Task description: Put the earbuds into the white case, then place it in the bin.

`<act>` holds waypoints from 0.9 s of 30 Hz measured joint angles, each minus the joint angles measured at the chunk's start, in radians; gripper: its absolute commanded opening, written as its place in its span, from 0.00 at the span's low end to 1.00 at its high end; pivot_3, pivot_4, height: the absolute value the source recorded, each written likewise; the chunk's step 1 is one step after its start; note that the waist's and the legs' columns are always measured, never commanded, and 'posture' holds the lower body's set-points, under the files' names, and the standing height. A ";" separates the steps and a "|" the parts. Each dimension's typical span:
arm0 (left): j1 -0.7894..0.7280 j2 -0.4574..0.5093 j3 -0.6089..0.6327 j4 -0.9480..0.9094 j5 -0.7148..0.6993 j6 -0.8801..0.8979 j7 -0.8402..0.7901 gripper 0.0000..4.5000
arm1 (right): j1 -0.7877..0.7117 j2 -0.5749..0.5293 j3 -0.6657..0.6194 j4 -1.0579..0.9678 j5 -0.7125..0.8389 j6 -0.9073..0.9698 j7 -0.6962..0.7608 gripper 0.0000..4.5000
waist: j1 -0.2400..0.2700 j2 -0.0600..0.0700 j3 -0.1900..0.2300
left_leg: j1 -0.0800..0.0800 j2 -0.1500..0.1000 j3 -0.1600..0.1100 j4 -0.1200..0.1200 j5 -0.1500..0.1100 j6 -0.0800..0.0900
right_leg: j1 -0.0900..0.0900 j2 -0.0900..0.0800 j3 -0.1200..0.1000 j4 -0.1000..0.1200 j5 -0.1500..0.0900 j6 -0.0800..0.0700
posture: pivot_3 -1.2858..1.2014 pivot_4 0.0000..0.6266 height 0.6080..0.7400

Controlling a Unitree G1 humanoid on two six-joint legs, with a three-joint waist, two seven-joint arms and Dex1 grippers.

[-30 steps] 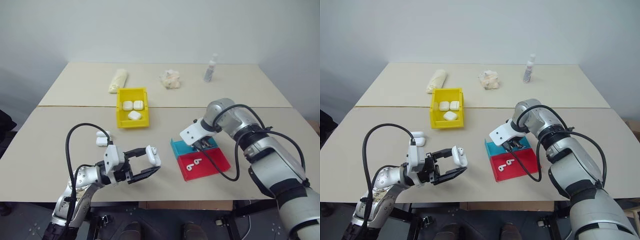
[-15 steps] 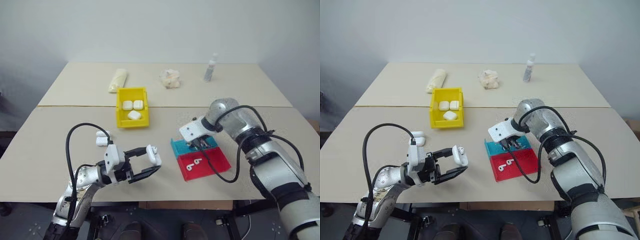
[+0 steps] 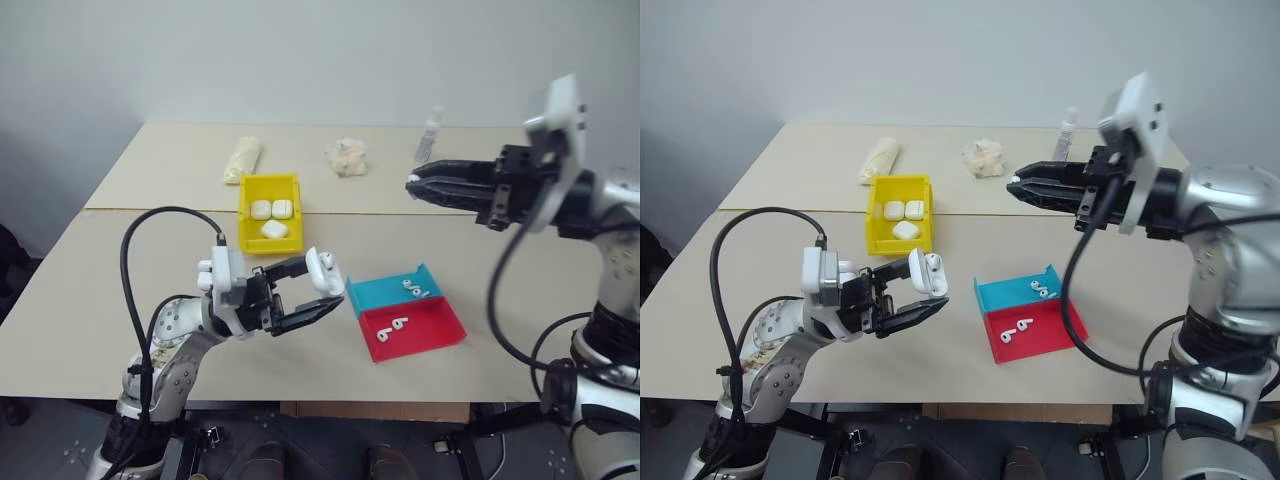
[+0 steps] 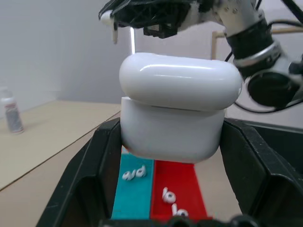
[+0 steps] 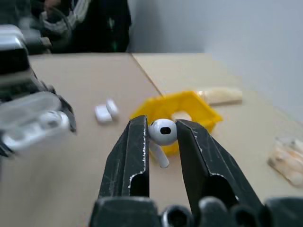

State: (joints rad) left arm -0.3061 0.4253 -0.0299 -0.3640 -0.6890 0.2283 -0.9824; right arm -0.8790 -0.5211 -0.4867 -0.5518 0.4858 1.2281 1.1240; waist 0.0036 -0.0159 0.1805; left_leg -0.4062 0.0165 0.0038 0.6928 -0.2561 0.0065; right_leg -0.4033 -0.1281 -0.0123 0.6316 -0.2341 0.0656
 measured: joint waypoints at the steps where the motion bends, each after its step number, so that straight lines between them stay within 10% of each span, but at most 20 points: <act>1: -0.011 -0.007 0.000 0.001 -0.011 0.003 -0.002 0.63 | -0.008 0.061 -0.076 -0.053 0.061 0.068 -0.041 0.23 | -0.002 0.000 0.000 | 0.000 0.000 0.000 0.000 0.000 0.000 | 0.001 0.000 0.000 0.000 0.000 0.000 | 0.52 0.24 1.00; 5: -0.064 -0.056 -0.019 0.015 -0.039 0.033 -0.006 0.63 | -0.005 0.326 -0.288 -0.212 0.274 0.259 -0.214 0.23 | -0.003 0.000 -0.001 | 0.000 0.000 0.000 0.000 0.000 0.000 | 0.000 0.000 0.000 0.001 0.000 0.000 | 0.52 0.24 1.00; 11: -0.102 -0.109 -0.038 0.053 -0.047 0.039 -0.013 0.63 | 0.106 0.431 -0.308 -0.300 0.486 0.272 -0.412 0.23 | -0.005 0.000 -0.001 | -0.002 -0.001 0.000 0.000 0.000 0.000 | 0.000 0.000 0.000 0.000 0.000 0.000 | 0.52 0.24 1.00; 27: -0.111 -0.149 -0.048 0.055 -0.046 0.038 -0.009 0.63 | 0.396 0.158 -0.002 -0.248 0.945 -0.095 -0.764 0.23 | -0.018 0.000 0.000 | 0.000 -0.001 -0.001 -0.001 0.000 0.001 | 0.000 0.001 0.001 -0.001 0.000 0.000 | 0.52 0.24 1.00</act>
State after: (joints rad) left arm -0.4173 0.2763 -0.0782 -0.3089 -0.7348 0.2666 -0.9910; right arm -0.4825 -0.3628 -0.4891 -0.7997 1.4304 1.1326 0.3597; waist -0.0141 -0.0157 0.1800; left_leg -0.4065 0.0158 0.0033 0.6923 -0.2562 0.0073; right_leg -0.4031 -0.1276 -0.0116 0.6303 -0.2342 0.0657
